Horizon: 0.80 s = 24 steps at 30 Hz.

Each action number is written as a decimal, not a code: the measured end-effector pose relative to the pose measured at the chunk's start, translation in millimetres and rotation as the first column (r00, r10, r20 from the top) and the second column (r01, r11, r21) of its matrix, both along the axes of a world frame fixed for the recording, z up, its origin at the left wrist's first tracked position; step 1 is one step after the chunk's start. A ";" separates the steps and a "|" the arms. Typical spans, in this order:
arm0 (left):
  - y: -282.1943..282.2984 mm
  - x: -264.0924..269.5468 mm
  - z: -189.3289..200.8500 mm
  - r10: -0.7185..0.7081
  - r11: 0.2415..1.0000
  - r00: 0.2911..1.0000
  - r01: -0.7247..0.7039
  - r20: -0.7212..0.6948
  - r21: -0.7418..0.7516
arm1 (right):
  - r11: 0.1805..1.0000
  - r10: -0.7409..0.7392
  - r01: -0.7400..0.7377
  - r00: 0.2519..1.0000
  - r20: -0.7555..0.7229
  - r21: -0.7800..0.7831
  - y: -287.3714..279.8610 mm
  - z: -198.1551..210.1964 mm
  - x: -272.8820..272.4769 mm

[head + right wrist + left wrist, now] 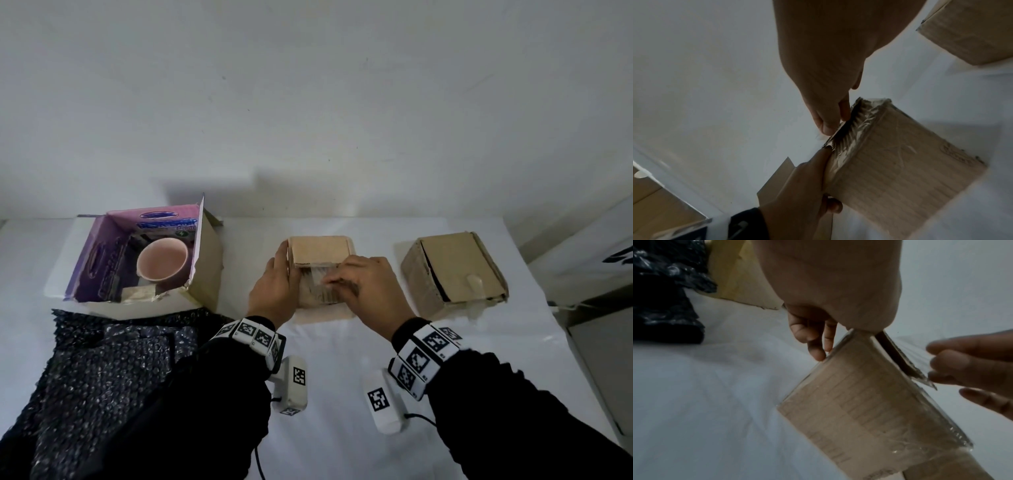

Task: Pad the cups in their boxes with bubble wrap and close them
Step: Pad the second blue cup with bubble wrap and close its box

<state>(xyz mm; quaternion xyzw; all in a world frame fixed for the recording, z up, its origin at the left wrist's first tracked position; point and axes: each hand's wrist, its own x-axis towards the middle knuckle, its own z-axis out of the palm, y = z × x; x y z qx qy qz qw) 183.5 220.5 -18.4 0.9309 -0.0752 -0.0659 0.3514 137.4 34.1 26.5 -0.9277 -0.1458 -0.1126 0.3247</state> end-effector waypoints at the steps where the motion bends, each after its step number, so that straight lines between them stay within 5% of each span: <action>1: -1.0 -1.7 0.7 0.042 0.999 0.999 -0.041 0.015 -0.021 | 1.000 -0.002 0.002 1.000 0.018 -0.007 0.5 0.4 -0.6; 14: -2.8 -6.2 -4.7 0.228 0.973 0.942 -0.214 0.246 -0.083 | 0.937 0.048 -0.012 0.994 0.093 -0.349 8.6 -12.7 -11.7; 16: 0.2 -2.4 -1.8 0.116 0.989 0.907 -0.141 0.406 0.032 | 0.913 0.085 -0.033 0.990 0.111 -0.406 8.0 -12.2 -18.6; 18: 3.1 -1.5 5.2 -0.160 0.976 0.850 0.062 0.502 0.207 | 0.886 0.127 -0.078 0.989 0.078 -0.457 4.4 -14.2 -29.4; 21: 13.3 -7.2 0.8 -0.548 0.824 0.721 0.379 0.423 0.422 | 0.848 0.146 -0.103 0.988 0.042 -0.520 -3.7 -23.5 -39.8; 24: 27.7 -15.7 -9.6 -0.637 0.755 0.642 0.407 0.427 0.515 | 0.875 0.113 -0.045 0.987 0.112 -0.481 -2.2 -27.8 -40.8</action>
